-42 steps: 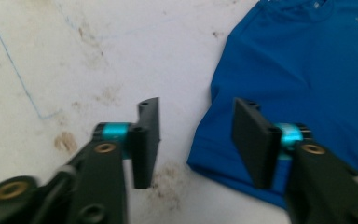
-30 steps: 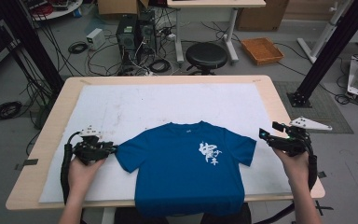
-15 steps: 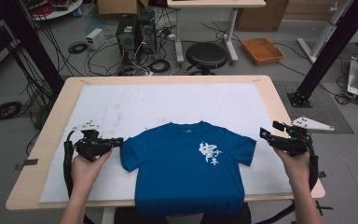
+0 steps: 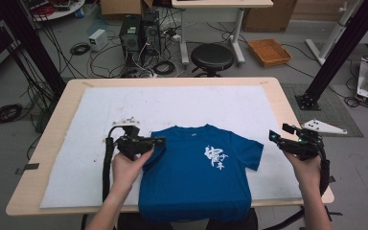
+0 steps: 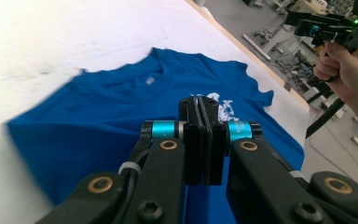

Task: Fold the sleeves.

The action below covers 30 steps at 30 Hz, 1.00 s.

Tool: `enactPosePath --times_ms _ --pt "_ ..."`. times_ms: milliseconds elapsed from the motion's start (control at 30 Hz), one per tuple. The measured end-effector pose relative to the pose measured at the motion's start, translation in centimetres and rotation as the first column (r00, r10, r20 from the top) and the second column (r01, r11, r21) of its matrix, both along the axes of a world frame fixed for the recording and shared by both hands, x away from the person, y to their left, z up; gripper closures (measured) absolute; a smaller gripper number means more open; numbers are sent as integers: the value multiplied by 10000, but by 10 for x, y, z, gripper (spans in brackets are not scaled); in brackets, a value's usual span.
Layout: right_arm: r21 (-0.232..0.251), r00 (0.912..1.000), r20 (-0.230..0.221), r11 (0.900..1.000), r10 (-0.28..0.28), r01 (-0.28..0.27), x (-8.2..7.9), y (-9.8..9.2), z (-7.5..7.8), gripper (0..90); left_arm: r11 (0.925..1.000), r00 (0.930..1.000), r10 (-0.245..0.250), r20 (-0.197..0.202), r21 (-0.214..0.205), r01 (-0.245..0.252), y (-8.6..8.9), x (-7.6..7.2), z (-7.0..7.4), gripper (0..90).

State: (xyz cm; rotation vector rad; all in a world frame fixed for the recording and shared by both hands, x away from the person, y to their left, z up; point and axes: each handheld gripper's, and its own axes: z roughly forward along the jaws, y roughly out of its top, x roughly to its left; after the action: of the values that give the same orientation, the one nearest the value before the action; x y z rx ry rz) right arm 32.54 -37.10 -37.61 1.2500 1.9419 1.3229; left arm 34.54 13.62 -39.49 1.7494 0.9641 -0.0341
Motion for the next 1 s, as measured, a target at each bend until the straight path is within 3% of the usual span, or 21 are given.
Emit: enactPosePath --times_ms 167,300,367,467,500,533,567,733,867,1000 --pt "-1 10000 -66 10000 -47 47 0 -2 -2 319 9998 9998 -59 -167 183 62 -29 13 -14 885" --pt "45 9998 -135 9999 -115 116 1 -3 -3 319 9996 9998 -181 20 236 180 -38 18 -20 863" --pt "10 9995 -245 9998 -218 218 1 -4 -5 318 9997 9997 -151 183 176 148 -38 19 -21 620" --pt "42 9991 -295 9996 -291 292 1 -5 -7 317 9993 9949 -103 1005 380 65 -32 15 -15 540" --pt "52 9990 -314 9995 -315 317 2 -6 -9 316 9989 9907 -52 1360 467 -11 -28 13 -13 519" --pt "118 9979 -422 9987 -481 487 2 -7 -11 311 9973 9796 193 2002 663 -331 -18 8 -7 466" --pt "188 9971 -530 9983 -542 552 2 -7 -12 308 9973 9796 193 2002 663 -331 -18 8 -7 438" --pt "355 9938 -852 9966 -708 741 6 -7 -19 308 9811 9318 1032 3479 1188 -1530 19 -5 3 393" --pt "203 9901 -1205 9970 -719 748 13 -3 -28 403 9656 8966 1692 4093 1131 -2339 53 -12 6 384" --pt "-67 9851 -1581 9977 -680 678 19 4 -42 518 9496 8764 2177 4295 1144 -2919 79 -14 8 384"
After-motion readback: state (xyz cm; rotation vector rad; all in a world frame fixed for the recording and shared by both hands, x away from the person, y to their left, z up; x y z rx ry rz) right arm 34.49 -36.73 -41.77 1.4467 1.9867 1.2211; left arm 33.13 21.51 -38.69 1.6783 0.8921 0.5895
